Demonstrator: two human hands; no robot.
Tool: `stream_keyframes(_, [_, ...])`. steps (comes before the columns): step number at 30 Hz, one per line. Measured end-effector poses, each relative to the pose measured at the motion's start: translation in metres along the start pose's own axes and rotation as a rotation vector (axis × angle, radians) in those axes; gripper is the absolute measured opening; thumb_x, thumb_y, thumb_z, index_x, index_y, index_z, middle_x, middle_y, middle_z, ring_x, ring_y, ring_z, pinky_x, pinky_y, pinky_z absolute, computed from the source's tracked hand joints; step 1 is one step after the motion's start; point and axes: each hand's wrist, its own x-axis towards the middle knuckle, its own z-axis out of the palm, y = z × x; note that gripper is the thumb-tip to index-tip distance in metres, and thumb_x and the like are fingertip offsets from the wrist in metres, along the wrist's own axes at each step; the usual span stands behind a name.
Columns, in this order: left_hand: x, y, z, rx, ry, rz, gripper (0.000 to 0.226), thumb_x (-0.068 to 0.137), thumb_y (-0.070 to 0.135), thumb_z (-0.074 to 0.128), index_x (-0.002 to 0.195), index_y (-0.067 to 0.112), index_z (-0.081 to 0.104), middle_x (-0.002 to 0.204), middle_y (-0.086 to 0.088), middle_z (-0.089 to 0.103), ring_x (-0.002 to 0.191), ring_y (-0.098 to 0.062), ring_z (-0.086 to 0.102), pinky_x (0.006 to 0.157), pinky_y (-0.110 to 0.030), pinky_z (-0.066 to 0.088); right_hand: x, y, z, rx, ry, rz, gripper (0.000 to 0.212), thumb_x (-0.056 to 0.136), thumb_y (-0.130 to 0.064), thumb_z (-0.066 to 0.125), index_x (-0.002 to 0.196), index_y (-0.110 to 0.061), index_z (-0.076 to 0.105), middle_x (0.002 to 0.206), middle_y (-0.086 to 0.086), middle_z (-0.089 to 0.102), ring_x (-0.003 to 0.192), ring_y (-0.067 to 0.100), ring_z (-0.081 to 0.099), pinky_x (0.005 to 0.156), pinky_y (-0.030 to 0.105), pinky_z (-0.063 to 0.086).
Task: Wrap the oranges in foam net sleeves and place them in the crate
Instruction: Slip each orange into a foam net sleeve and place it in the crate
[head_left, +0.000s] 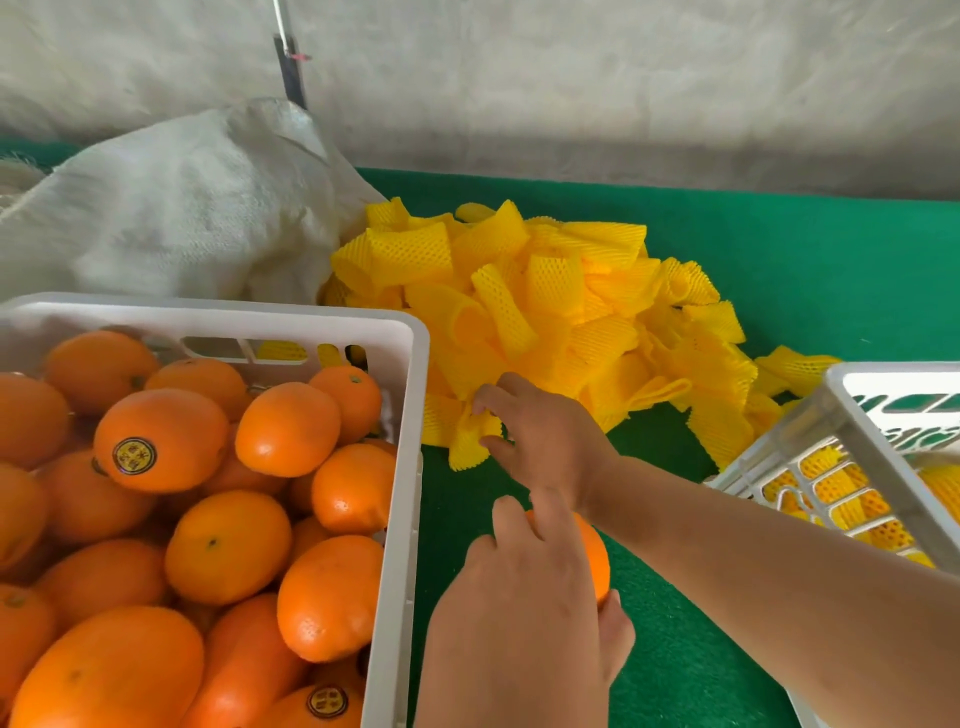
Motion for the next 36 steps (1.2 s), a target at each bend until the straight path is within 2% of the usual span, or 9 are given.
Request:
stream_keyframes(6, [-0.002, -0.001, 0.003, 0.043, -0.006, 0.010, 0.077, 0.097, 0.066, 0.055, 0.143, 0.025, 0.009, 0.115, 0.004, 0.029, 0.104, -0.015, 0.046, 0.081, -0.022, 0.036, -0.013, 0.002, 0.001, -0.102, -0.005, -0.040, 0.037, 0.095, -0.033, 0.072, 0.128, -0.030, 0.055, 0.117, 0.000, 0.059, 0.076, 0.026, 0.063, 0.052, 0.033, 0.050])
stream_keyframes(13, [-0.005, -0.004, 0.005, 0.083, 0.065, 0.044, 0.076, 0.095, 0.070, 0.054, 0.140, 0.028, 0.010, 0.112, 0.006, 0.032, 0.095, -0.011, 0.043, 0.077, -0.022, 0.035, -0.023, -0.004, -0.018, -0.263, -0.131, -0.092, 0.031, 0.099, -0.046, 0.059, 0.117, -0.025, 0.072, 0.124, 0.005, 0.052, 0.111, 0.025, 0.049, 0.072, 0.040, 0.054])
stream_keyframes(18, [-0.010, -0.007, 0.009, 0.102, 0.130, 0.065, 0.084, 0.094, 0.073, 0.053, 0.149, 0.026, 0.009, 0.124, 0.004, 0.044, 0.101, -0.012, 0.055, 0.077, -0.022, 0.042, -0.041, -0.013, -0.048, -0.257, -0.110, -0.085, 0.039, 0.102, -0.058, 0.052, 0.082, -0.026, 0.065, 0.085, -0.005, 0.060, 0.094, 0.021, 0.049, 0.077, 0.040, 0.037])
stream_keyframes(22, [-0.014, -0.009, 0.008, 0.128, 0.131, 0.078, 0.080, 0.094, 0.073, 0.052, 0.142, 0.029, 0.006, 0.117, 0.007, 0.044, 0.100, -0.012, 0.057, 0.079, -0.023, 0.045, -0.065, -0.012, -0.086, 0.062, -0.030, 0.106, 0.048, 0.096, -0.049, 0.068, 0.062, -0.024, 0.044, 0.055, -0.004, 0.043, 0.056, 0.014, 0.040, 0.057, 0.034, 0.025])
stream_keyframes(25, [-0.015, -0.010, 0.008, 0.145, 0.122, 0.069, 0.070, 0.093, 0.074, 0.052, 0.135, 0.031, 0.014, 0.106, 0.010, 0.040, 0.091, -0.010, 0.055, 0.073, -0.023, 0.043, -0.088, -0.003, -0.120, 0.284, 0.036, 0.274, 0.041, 0.090, -0.039, 0.075, 0.065, -0.018, 0.049, 0.058, -0.005, 0.042, 0.056, 0.009, 0.035, 0.051, 0.028, 0.023])
stream_keyframes(29, [-0.013, -0.010, 0.009, 0.181, 0.095, 0.064, 0.067, 0.089, 0.076, 0.050, 0.128, 0.035, 0.014, 0.091, 0.015, 0.031, 0.076, -0.007, 0.046, 0.056, -0.019, 0.026, -0.123, 0.009, -0.148, 0.666, 0.045, 0.480, 0.052, 0.089, -0.034, 0.081, 0.068, -0.007, 0.041, 0.063, -0.005, 0.028, 0.057, 0.014, 0.027, 0.051, 0.024, 0.021])
stream_keyframes(31, [-0.012, -0.010, 0.009, 0.189, 0.096, 0.078, 0.068, 0.086, 0.078, 0.048, 0.128, 0.038, 0.014, 0.091, 0.017, 0.031, 0.072, -0.007, 0.043, 0.055, -0.020, 0.026, -0.134, 0.008, -0.153, 0.833, 0.020, 0.586, 0.047, 0.088, -0.036, 0.081, 0.071, -0.010, 0.045, 0.071, 0.007, 0.026, 0.064, 0.019, 0.026, 0.062, 0.034, 0.025])
stream_keyframes(33, [-0.012, -0.011, 0.008, 0.167, 0.099, 0.110, 0.070, 0.081, 0.081, 0.046, 0.131, 0.043, 0.014, 0.094, 0.018, 0.034, 0.074, -0.005, 0.045, 0.058, -0.022, 0.032, -0.136, 0.007, -0.157, 1.001, -0.022, 0.667, 0.040, 0.086, -0.039, 0.081, 0.080, -0.010, 0.053, 0.075, 0.010, 0.035, 0.065, 0.019, 0.035, 0.070, 0.036, 0.030])
stream_keyframes(36, [-0.014, -0.007, 0.007, 0.081, 0.085, 0.178, 0.072, 0.075, 0.086, 0.040, 0.134, 0.056, 0.012, 0.104, 0.022, 0.038, 0.080, -0.001, 0.049, 0.065, -0.024, 0.042, -0.133, 0.015, -0.163, 1.232, -0.057, 0.705, 0.043, 0.081, -0.042, 0.079, 0.096, -0.003, 0.065, 0.081, 0.005, 0.071, 0.070, 0.009, 0.064, 0.082, 0.037, 0.045])
